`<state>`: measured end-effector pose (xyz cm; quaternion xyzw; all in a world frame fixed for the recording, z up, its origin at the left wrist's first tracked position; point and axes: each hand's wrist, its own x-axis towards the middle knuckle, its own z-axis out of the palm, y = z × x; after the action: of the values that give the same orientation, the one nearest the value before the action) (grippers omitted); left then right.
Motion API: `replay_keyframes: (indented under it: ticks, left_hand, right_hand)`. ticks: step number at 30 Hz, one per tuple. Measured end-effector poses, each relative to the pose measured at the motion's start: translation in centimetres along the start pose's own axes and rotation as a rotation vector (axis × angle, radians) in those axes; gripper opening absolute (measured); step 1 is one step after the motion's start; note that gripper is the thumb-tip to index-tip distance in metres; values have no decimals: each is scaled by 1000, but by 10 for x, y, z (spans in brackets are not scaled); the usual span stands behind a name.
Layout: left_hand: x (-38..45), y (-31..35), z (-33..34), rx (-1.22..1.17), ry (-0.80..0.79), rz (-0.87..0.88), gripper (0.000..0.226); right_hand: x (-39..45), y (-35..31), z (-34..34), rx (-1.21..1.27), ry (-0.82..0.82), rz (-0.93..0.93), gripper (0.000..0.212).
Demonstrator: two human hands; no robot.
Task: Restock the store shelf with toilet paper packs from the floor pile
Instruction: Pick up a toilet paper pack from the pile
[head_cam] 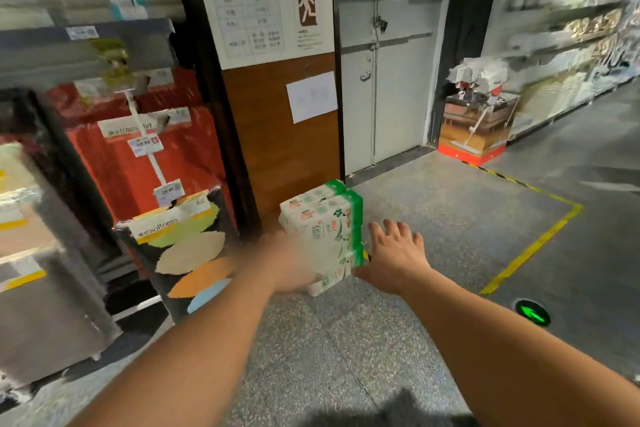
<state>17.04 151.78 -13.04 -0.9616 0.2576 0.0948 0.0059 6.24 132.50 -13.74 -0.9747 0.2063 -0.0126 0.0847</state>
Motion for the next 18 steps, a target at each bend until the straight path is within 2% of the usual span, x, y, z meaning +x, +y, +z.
replay_keyframes:
  ticks: [9,18]
  left_hand:
    - [195,8,1,-31,-16,-86,108]
    - [367,22,-9,-142,-47,-232,108]
  right_hand:
    - [206,48,30,0,-60,-58,100]
    - [415,88,29,-56,-181,-174,101]
